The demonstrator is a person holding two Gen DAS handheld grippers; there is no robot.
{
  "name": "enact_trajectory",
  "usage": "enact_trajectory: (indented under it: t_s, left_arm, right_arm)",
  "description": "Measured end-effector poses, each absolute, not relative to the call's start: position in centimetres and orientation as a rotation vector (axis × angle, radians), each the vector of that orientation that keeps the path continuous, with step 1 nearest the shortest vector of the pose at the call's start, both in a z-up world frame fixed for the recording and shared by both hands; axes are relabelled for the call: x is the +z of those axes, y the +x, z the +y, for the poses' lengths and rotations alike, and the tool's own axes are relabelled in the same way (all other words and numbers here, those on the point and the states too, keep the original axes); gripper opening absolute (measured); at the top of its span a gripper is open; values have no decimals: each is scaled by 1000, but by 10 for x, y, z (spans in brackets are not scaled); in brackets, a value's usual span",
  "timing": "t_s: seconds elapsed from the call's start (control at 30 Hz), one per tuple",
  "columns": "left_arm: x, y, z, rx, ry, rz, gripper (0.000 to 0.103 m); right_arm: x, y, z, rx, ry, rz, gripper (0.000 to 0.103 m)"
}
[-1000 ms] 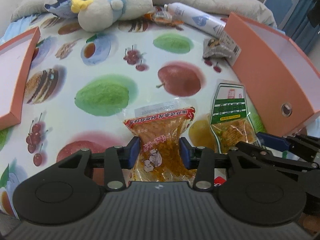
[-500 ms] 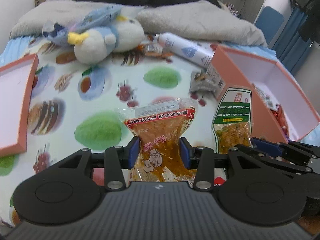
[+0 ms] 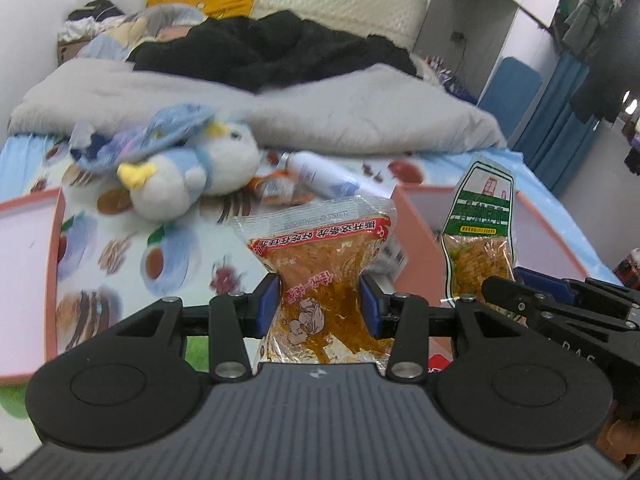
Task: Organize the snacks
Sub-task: 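Carry the spicy strip bag and green pack over the pink box with both tools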
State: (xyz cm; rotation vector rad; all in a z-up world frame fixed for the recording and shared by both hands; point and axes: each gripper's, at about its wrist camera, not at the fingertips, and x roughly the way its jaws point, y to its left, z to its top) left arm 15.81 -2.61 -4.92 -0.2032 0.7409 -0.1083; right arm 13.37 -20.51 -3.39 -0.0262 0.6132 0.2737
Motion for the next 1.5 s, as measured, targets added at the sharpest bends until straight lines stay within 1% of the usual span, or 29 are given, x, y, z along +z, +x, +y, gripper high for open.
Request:
enact_trajectory:
  t_s: [0.17, 0.6, 0.9, 1.13, 1.5]
  left_arm:
    - [-25, 168, -38, -145, -198, 694, 49]
    - [20, 193, -76, -227, -181, 623, 49]
    - [44, 210, -117, -301, -164, 588, 49]
    - [32, 236, -161, -381, -159, 613, 49]
    - [-40, 299, -223, -413, -71, 782, 49]
  right_arm:
    - [-12, 139, -214, 248, -27, 556, 32]
    - [25, 151, -253, 168, -18, 461, 32]
    - [35, 150, -296, 74, 3, 416, 32]
    - [14, 159, -333, 6, 32, 450, 32]
    - [-54, 194, -375, -82, 73, 581, 32]
